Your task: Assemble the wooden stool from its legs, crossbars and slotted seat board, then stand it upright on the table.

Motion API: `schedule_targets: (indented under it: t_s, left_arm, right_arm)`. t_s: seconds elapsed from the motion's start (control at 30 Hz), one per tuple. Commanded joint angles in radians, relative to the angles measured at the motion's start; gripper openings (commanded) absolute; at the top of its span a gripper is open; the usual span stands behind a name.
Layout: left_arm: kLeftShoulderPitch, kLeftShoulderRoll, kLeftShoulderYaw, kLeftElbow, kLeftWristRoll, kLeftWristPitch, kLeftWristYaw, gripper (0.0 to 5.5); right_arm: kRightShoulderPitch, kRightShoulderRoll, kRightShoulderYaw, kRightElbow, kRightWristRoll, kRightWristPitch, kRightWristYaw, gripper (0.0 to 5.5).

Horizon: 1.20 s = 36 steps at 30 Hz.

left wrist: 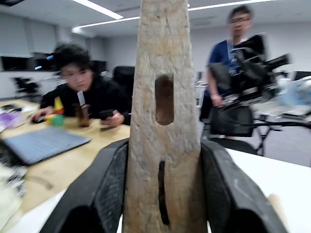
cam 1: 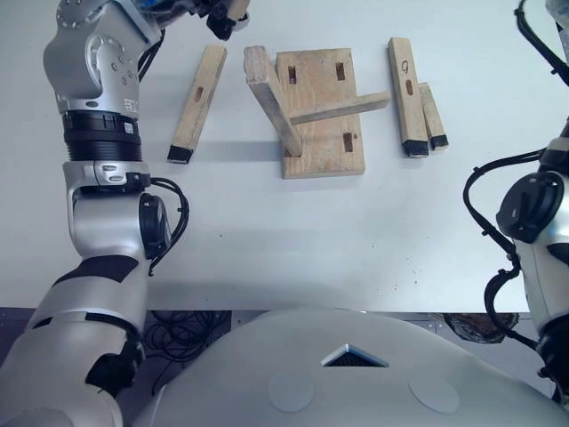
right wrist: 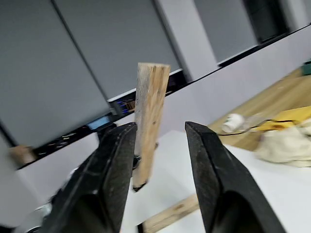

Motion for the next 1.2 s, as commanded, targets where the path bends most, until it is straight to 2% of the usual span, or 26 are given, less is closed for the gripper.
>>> schedule_targets:
  t_s: [0.03,0.27,0.43,0.7,0.8,0.83,1.0,1.2]
  left_arm:
    - [-0.01,-0.02,-0.021,-0.044,-0.053,0.034,-0.086,1.99]
    - [0.048,-0.028,-0.064,-0.129,-0.1,0.121,-0.167,1.99]
    - [0.068,-0.025,-0.095,-0.167,-0.117,0.165,-0.204,1.99]
    - [0.092,-0.044,-0.103,-0.191,-0.116,0.161,-0.178,1.99]
    - [0.097,-0.044,-0.113,-0.189,-0.103,0.153,-0.167,1.99]
    - [0.097,-0.043,-0.114,-0.187,-0.103,0.156,-0.163,2.35]
    - [0.099,-0.05,-0.087,-0.193,-0.123,0.123,-0.15,2.94]
    - [0.071,-0.045,0.04,-0.229,-0.178,0.061,-0.082,2.98]
  right_arm:
    - [-0.014,0.015,0.035,-0.038,0.023,0.059,0.03,2.52]
    - [-0.002,0.031,0.033,-0.103,0.126,0.193,0.074,3.7]
    - [-0.021,0.036,0.022,-0.113,0.162,0.228,0.073,3.74]
    - [-0.022,0.055,0.002,-0.124,0.176,0.21,0.018,2.52]
    - [-0.014,0.064,0.001,-0.169,0.169,0.167,-0.001,2.42]
    - [-0.013,0.068,-0.004,-0.183,0.169,0.155,-0.014,2.39]
    - [0.021,0.049,0.022,-0.204,0.096,0.057,-0.043,2.16]
    - [0.08,-0.069,0.095,-0.115,-0.098,-0.166,0.048,2.1]
